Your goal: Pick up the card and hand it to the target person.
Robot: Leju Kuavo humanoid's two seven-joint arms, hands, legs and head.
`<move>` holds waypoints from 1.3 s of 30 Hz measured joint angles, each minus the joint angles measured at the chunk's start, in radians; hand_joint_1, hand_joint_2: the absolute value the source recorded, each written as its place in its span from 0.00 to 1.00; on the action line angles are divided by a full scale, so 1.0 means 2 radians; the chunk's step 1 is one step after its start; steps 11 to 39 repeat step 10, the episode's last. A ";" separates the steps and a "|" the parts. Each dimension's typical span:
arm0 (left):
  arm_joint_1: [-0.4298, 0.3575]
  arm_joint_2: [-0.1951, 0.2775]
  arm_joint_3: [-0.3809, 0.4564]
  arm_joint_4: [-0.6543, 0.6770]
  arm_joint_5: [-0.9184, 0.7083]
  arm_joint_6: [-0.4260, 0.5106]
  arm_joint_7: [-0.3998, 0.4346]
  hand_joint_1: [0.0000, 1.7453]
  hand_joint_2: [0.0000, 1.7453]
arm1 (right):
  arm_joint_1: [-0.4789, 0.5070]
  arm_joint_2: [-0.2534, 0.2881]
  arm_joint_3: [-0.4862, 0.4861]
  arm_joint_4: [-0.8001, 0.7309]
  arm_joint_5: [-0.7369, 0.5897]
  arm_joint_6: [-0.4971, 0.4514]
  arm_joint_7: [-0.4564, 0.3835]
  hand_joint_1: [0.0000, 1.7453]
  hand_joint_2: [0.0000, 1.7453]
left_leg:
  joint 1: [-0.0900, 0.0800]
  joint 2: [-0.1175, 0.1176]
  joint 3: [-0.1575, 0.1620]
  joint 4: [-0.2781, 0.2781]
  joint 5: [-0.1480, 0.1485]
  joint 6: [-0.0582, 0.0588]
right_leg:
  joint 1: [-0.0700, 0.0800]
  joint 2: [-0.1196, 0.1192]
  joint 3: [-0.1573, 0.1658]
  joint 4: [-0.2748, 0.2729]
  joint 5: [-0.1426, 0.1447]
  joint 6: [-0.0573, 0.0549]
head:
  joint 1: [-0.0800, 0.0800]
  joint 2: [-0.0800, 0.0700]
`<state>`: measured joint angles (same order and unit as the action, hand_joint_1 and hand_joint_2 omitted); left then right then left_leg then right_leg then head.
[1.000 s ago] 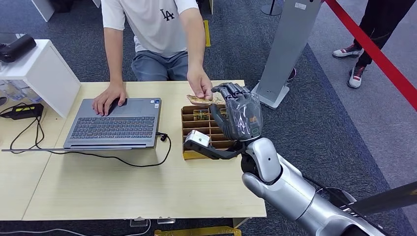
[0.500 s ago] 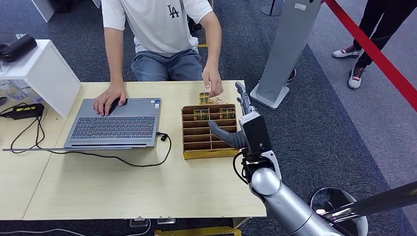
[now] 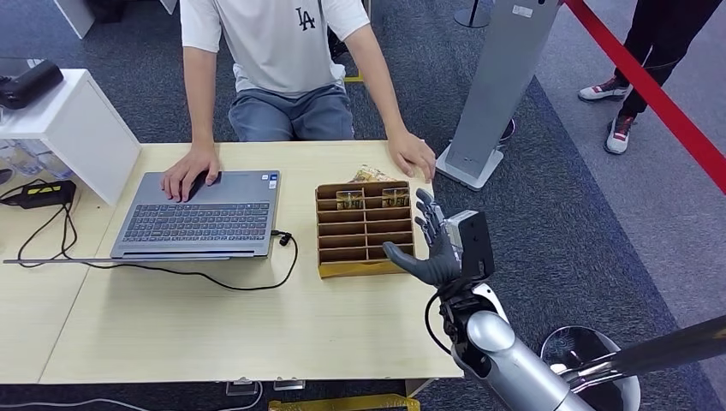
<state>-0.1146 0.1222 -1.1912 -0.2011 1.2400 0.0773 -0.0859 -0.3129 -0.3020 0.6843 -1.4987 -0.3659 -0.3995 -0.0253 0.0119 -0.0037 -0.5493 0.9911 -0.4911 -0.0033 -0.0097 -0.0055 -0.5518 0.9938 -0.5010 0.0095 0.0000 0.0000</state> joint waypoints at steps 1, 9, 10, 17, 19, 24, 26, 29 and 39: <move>0.000 0.000 0.000 0.000 0.000 0.000 0.000 0.00 0.00 | 0.006 -0.001 -0.003 -0.003 0.003 0.000 0.003 0.00 1.00 | 0.000 0.000 0.000 0.000 0.000 0.000 | 0.000 0.000 0.000 0.000 0.000 0.000 | 0.000 0.000; 0.000 0.001 0.001 0.000 0.001 0.002 0.002 0.00 0.00 | 0.038 -0.006 -0.017 -0.022 0.025 0.006 0.022 0.00 1.00 | 0.000 0.000 0.000 0.000 0.000 0.000 | 0.000 0.000 0.000 0.000 0.000 0.000 | 0.000 0.000; 0.000 0.000 0.001 0.000 0.001 0.002 0.002 0.00 0.00 | 0.038 -0.006 -0.017 -0.022 0.025 0.006 0.022 0.00 1.00 | 0.000 0.000 0.000 0.000 0.000 0.000 | 0.000 0.000 0.000 0.000 0.000 0.000 | 0.000 0.000; 0.000 0.000 0.001 0.000 0.001 0.002 0.002 0.00 0.00 | 0.038 -0.006 -0.017 -0.022 0.025 0.006 0.022 0.00 1.00 | 0.000 0.000 0.000 0.000 0.000 0.000 | 0.000 0.000 0.000 0.000 0.000 0.000 | 0.000 0.000; 0.000 0.000 0.001 0.000 0.001 0.002 0.002 0.00 0.00 | 0.038 -0.006 -0.017 -0.022 0.025 0.006 0.022 0.00 1.00 | 0.000 0.000 0.000 0.000 0.000 0.000 | 0.000 0.000 0.000 0.000 0.000 0.000 | 0.000 0.000; 0.000 0.000 0.001 0.000 0.001 0.002 0.002 0.00 0.00 | 0.038 -0.006 -0.017 -0.022 0.025 0.006 0.022 0.00 1.00 | 0.000 0.000 0.000 0.000 0.000 0.000 | 0.000 0.000 0.000 0.000 0.000 0.000 | 0.000 0.000; 0.000 0.000 0.001 0.000 0.001 0.002 0.002 0.00 0.00 | 0.038 -0.006 -0.017 -0.022 0.025 0.006 0.022 0.00 1.00 | 0.000 0.000 0.000 0.000 0.000 0.000 | 0.000 0.000 0.000 0.000 0.000 0.000 | 0.000 0.000; 0.000 0.000 0.001 0.000 0.001 0.002 0.002 0.00 0.00 | 0.038 -0.006 -0.017 -0.022 0.025 0.006 0.022 0.00 1.00 | 0.000 0.000 0.000 0.000 0.000 0.000 | 0.000 0.000 0.000 0.000 0.000 0.000 | 0.000 0.000; 0.000 0.000 0.001 0.000 0.001 0.002 0.002 0.00 0.00 | 0.038 -0.006 -0.017 -0.022 0.025 0.006 0.022 0.00 1.00 | 0.000 0.000 0.000 0.000 0.000 0.000 | 0.000 0.000 0.000 0.000 0.000 0.000 | 0.000 0.000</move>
